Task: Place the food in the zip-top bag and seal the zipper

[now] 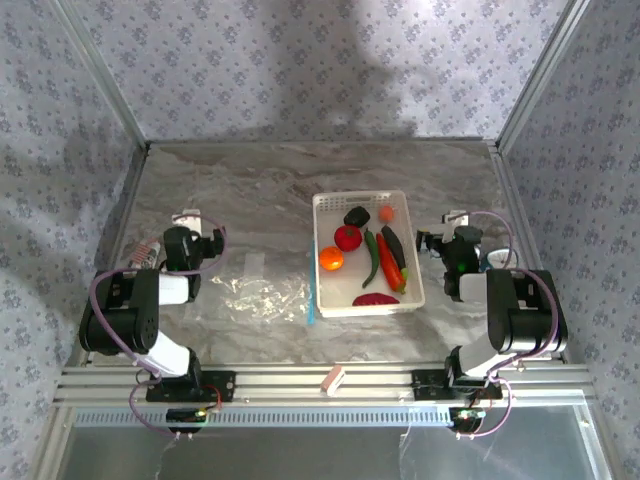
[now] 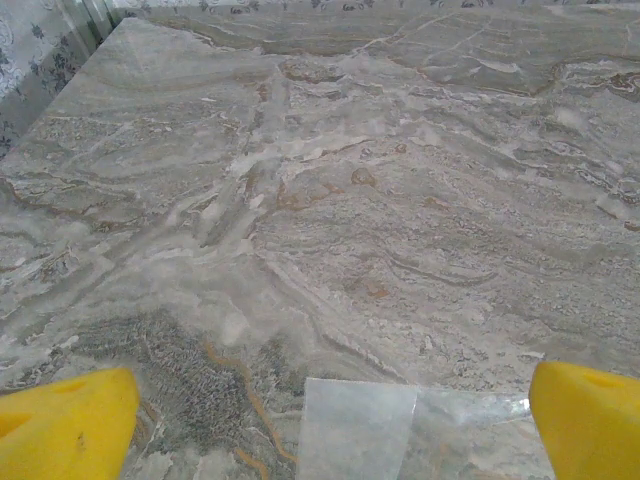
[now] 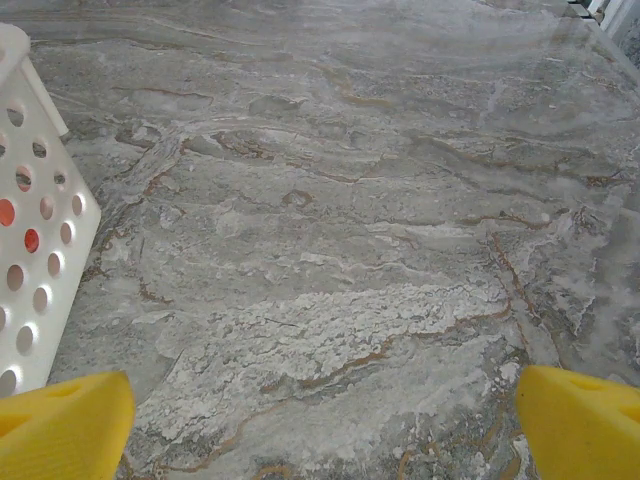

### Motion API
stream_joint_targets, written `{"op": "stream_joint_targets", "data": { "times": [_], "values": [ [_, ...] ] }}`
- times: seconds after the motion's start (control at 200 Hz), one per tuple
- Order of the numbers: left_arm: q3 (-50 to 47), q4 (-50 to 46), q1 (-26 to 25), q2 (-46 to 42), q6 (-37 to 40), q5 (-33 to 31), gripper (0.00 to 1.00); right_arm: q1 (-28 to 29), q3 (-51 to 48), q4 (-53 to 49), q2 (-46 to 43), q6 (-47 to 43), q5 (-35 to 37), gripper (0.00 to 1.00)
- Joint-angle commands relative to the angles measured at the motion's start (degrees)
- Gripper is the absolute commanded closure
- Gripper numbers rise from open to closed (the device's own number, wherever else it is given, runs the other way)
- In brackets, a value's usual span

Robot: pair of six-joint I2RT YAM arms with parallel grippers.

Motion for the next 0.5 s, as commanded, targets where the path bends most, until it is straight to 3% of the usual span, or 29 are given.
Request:
{"op": "stream_joint_targets", "data": {
  "times": [0.0, 0.125, 0.24, 0.32, 0.425, 0.495],
  "values": [
    [1.25, 0.41, 0.34, 0.45, -0.7, 0.95, 0.0, -0.22, 0.66, 1.16, 0.2, 0.61, -0.02, 0.0],
    [1.25, 0.4, 0.32, 0.46, -0.67, 0.95, 0.0, -0.7, 0.62, 1.14, 0.18, 0.85, -0.84, 0.0],
    [1.44, 0.14, 0.42, 0.43, -0.75, 1.27, 0.0, -1.03, 1.52, -0.64, -0.54, 1.08, -1.49, 0.1],
    [2.02, -1.26, 1.71, 0.2, -0.34, 7.03, 0.0, -1.28, 5.77, -9.37, -2.5, 1.58, -0.92, 0.14],
    [2.41, -2.07, 2.11, -0.37, -0.28, 7.53, 0.3, -2.17, 18.48, -33.37, -3.58, 2.73, -4.6, 0.29],
    [8.26, -15.16, 1.29, -3.67, -0.24, 5.3, 0.43, -1.9, 23.54, -41.6, -4.27, 3.6, -7.97, 0.33]
  ]
}}
